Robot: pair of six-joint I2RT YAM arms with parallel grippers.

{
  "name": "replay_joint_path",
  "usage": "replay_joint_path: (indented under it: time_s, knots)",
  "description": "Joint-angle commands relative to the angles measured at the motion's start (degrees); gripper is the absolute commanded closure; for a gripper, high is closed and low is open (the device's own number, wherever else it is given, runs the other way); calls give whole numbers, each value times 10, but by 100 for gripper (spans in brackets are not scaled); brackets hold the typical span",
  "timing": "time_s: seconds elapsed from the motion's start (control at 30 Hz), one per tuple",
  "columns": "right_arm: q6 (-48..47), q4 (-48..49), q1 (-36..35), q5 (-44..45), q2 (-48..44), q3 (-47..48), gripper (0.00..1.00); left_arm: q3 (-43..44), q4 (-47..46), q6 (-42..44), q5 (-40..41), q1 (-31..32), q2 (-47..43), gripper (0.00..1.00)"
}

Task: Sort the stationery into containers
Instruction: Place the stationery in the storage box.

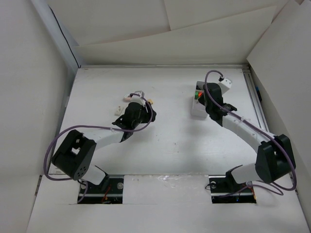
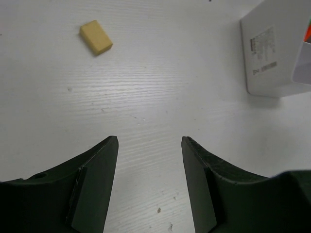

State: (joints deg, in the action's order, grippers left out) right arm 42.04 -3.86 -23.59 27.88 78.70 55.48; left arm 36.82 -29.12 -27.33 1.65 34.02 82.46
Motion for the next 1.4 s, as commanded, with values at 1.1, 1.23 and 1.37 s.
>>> replay_joint_path:
  time_s: [1.1,1.23,1.37]
  knots:
    - [4,-20,8,83,14,5,51,217,136,-63,214,-5,202,50]
    - [-3,-2,8,56,-27,-18,48,249,146,-63,226,-5,232,53]
    - [-8,4,8,34,-54,-30,47,284,158,-69,237,-5,274,58]
